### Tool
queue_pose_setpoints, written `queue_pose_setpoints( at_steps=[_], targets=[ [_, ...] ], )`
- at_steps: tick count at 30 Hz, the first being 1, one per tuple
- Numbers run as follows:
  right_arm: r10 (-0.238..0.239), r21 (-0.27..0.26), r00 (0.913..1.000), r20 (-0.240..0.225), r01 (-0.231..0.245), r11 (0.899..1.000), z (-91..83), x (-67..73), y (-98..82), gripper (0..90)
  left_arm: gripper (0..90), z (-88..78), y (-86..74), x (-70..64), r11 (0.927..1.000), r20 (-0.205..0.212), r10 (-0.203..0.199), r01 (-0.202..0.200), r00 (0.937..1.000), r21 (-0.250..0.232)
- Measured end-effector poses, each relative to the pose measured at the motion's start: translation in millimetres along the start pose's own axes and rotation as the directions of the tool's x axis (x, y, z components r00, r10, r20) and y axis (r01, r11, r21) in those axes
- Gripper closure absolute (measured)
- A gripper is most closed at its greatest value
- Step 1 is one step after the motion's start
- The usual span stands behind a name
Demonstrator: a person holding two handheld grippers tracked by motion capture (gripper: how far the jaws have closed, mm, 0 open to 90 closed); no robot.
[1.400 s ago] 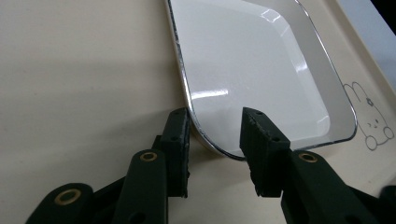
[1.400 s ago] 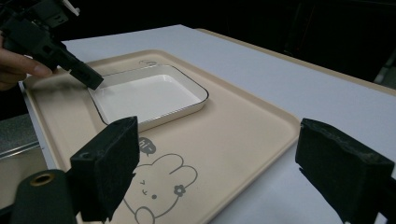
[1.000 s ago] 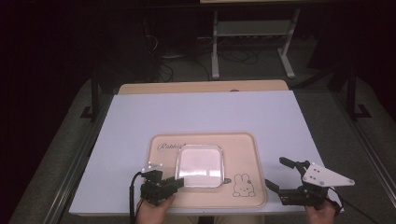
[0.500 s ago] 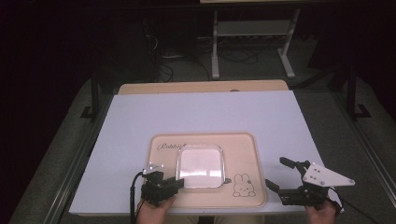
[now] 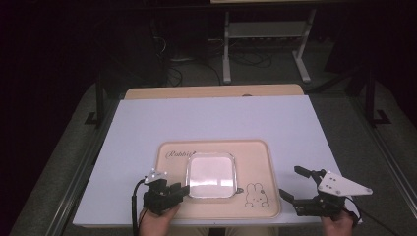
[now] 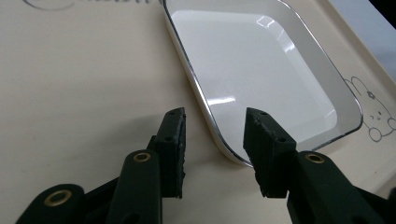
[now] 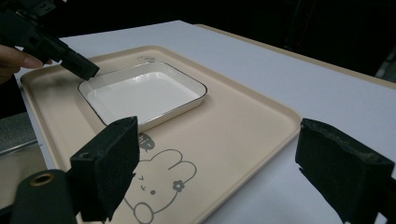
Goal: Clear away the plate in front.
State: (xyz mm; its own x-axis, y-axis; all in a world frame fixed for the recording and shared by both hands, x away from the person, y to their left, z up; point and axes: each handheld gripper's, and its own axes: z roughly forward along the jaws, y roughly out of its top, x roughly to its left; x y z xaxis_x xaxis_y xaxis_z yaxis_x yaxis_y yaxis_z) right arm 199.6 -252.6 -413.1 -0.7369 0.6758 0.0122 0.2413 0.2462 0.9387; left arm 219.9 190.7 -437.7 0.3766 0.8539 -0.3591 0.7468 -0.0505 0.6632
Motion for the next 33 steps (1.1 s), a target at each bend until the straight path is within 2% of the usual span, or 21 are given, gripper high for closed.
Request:
queue_pose_setpoints(
  at_steps=[14,18,22,27,33],
  targets=[
    [0.008,0.029,0.9999,0.009,-0.008,1.0,2.4,-1.5,-3.4,12.9,54.2,-3.0,17.9,10.1,0.9961,-0.008,0.081,-0.082,0.9967,-0.035],
    [0.007,0.039,0.9999,0.011,-0.008,0.999,3.2,-1.2,-3.9,12.9,52.2,-5.2,19.9,14.4,0.9934,0.009,0.101,-0.1,0.9949,-0.056],
    [0.011,0.046,0.9998,0.015,-0.011,0.999,3.7,-1.3,-4.4,12.9,49.6,-6.5,21.2,19.4,0.9912,0.023,0.121,-0.119,0.9924,-0.057],
    [0.015,0.049,0.9996,0.023,-0.016,0.999,3.4,-2.6,-5.2,12.8,44.4,-10.8,24.4,25.3,0.984,0.023,0.164,-0.162,0.9862,-0.075],
    [0.016,0.051,0.9994,0.032,-0.018,0.999,2.5,-4.3,-5.8,12.9,37.9,-21.3,31.4,30.8,0.9689,0.003,0.225,-0.223,0.9744,-0.107]
  ],
)
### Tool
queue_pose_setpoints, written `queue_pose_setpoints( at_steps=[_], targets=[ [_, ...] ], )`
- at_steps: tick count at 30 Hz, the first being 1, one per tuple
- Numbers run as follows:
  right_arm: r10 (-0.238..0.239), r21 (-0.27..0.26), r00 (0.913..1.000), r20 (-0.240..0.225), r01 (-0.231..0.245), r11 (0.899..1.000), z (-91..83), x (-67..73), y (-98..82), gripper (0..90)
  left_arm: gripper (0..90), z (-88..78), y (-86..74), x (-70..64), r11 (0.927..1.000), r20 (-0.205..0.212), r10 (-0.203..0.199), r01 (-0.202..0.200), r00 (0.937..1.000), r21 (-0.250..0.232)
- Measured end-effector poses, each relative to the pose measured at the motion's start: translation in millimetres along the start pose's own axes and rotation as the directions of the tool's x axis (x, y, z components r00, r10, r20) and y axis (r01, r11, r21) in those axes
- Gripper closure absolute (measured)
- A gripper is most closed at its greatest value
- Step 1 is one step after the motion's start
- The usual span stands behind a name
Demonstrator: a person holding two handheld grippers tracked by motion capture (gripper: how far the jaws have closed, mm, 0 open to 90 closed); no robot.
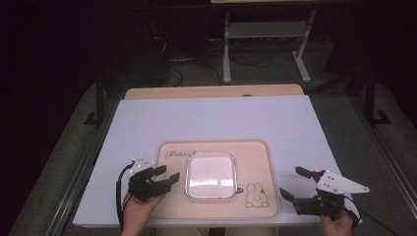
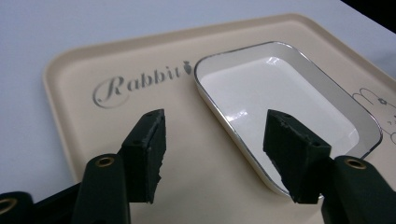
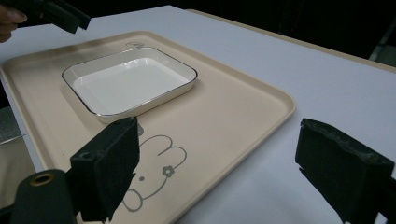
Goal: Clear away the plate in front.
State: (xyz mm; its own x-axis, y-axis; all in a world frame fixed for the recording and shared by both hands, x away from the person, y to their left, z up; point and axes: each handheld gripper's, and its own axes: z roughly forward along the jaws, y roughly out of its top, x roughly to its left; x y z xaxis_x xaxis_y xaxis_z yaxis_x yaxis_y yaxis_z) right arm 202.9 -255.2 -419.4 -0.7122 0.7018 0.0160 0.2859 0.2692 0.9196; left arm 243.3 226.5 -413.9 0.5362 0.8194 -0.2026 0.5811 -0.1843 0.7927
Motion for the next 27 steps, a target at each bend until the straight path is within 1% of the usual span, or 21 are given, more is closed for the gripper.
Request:
queue_pose_setpoints(
  at_steps=[1,4,8,12,14,16,18,20,23,27],
  targets=[
    [-0.001,-0.001,1.0,0.0,0.001,1.0,-0.1,-0.2,0.0,12.9,37.3,-2.5,1.5,1.3,0.9998,0.0,0.017,-0.017,0.9998,-0.004],
    [0.004,-0.001,1.0,0.003,-0.004,1.0,-0.6,-0.8,-0.1,12.9,35.5,-6.0,3.1,3.3,0.9993,0.006,0.036,-0.035,0.9993,-0.013],
    [0.004,-0.002,1.0,0.002,-0.004,1.0,-1.1,-2.0,-0.5,12.9,33.8,-11.8,4.3,7.7,0.9972,0.02,0.07,-0.069,0.9974,-0.03],
    [0.006,0.002,1.0,0.005,-0.006,1.0,-1.0,-2.6,-0.8,12.9,31.8,-18.5,3.3,11.7,0.9922,0.017,0.116,-0.115,0.9931,-0.048],
    [0.007,0.003,1.0,0.005,-0.007,1.0,-0.9,-2.8,-0.9,12.9,30.9,-21.6,2.2,13.8,0.9891,0.005,0.136,-0.136,0.9907,-0.057],
    [0.008,0.006,1.0,0.006,-0.008,1.0,-0.9,-3.3,-1.1,12.9,29.6,-24.2,1.2,15.7,0.9887,0.009,0.135,-0.134,0.9908,-0.066],
    [0.01,0.007,0.9999,0.007,-0.01,1.0,-0.9,-3.6,-1.3,12.9,28.9,-28.1,-0.9,18.7,0.9867,0.007,0.143,-0.142,0.9898,-0.079],
    [0.012,0.008,0.9999,0.008,-0.012,1.0,-1.2,-4.1,-1.5,12.9,28.3,-30.6,-3.2,20.8,0.986,0.004,0.146,-0.145,0.9893,-0.082],
    [0.014,0.009,0.9998,0.012,-0.015,1.0,-1.5,-5.1,-2.0,12.9,27.4,-34.4,-8.7,23.7,0.9851,0.005,0.152,-0.151,0.9884,-0.082],
    [0.022,0.011,0.9997,0.011,-0.023,1.0,-1.7,-6.3,-2.7,12.9,27.3,-36.0,-16.6,24.0,0.9847,0.007,0.163,-0.162,0.9867,-0.064]
  ],
)
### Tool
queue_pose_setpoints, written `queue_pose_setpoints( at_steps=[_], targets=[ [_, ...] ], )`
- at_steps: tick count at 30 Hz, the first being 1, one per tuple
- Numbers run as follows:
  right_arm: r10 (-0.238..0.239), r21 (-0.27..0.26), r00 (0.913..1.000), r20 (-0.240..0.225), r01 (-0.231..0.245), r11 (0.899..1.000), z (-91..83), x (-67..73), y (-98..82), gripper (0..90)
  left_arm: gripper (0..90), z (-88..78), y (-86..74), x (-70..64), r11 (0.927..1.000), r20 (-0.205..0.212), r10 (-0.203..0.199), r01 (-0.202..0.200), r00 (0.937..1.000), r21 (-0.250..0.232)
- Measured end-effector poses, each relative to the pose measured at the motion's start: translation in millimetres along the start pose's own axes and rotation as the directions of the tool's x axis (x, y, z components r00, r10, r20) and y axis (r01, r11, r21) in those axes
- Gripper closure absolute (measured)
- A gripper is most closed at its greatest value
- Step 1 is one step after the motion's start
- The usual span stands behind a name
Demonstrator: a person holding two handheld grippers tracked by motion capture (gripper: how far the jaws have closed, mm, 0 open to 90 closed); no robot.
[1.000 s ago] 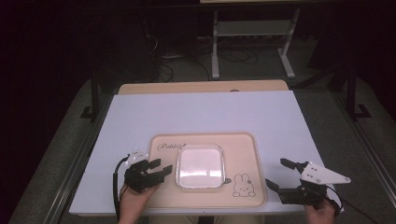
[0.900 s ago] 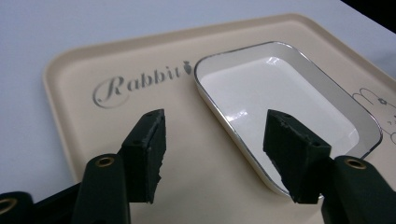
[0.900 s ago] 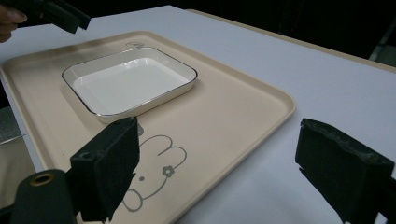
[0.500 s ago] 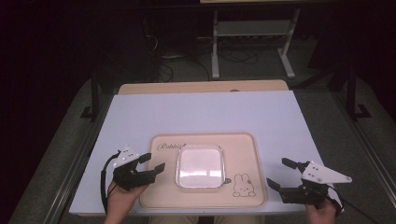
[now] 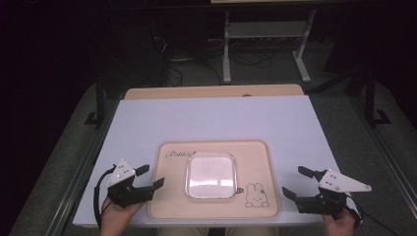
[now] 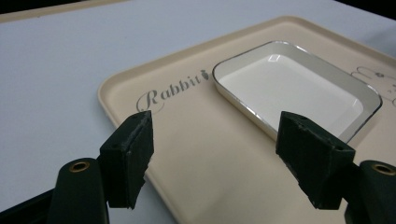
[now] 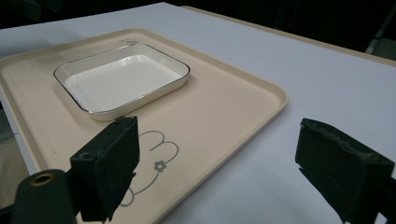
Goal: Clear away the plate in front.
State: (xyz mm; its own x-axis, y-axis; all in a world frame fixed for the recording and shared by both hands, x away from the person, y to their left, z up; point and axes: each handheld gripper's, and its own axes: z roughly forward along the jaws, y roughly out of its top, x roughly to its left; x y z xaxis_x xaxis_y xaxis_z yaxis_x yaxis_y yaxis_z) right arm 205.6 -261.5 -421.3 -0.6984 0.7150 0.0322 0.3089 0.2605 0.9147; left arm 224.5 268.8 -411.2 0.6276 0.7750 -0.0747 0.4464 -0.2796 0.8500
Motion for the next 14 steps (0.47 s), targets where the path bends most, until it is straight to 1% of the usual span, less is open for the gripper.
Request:
queue_pose_setpoints(
  at_steps=[2,5,6,7,8,11,14],
  targets=[
    [0.001,0.005,1.0,0.0,-0.001,1.0,0.4,-0.5,-0.3,12.9,27.2,0.6,-3.3,-0.7,0.9999,-0.002,0.007,-0.007,1.0,0.009],
    [-0.001,0.012,1.0,-0.002,0.001,1.0,1.7,0.2,-0.2,12.9,27.4,1.2,-10.0,-1.9,0.9999,0.015,-0.013,0.013,0.9998,0.009],
    [-0.005,0.015,1.0,-0.005,0.005,1.0,2.6,1.0,0.0,12.9,27.5,1.2,-10.0,-1.9,0.9999,0.015,-0.013,0.013,0.9998,0.009],
    [-0.004,0.017,1.0,-0.009,0.005,1.0,3.5,1.7,0.2,12.9,27.6,1.7,-11.8,-2.8,0.9996,0.024,-0.028,0.028,0.9993,0.007],
    [-0.011,0.02,0.9999,-0.012,0.011,1.0,4.7,2.3,0.5,12.9,27.6,2.5,-12.3,-3.4,0.9995,0.029,-0.029,0.029,0.9992,0.009],
    [-0.02,0.03,0.9995,-0.023,0.02,0.999,9.0,4.5,1.3,12.9,28.2,3.4,-12.0,-5.9,0.9999,0.027,-0.012,0.011,0.9996,0.012],
    [-0.03,0.037,0.9991,-0.028,0.031,0.999,12.0,6.5,2.4,12.9,29.6,3.3,-12.5,-6.6,0.9999,0.03,-0.008,0.008,0.9995,0.015]
  ],
)
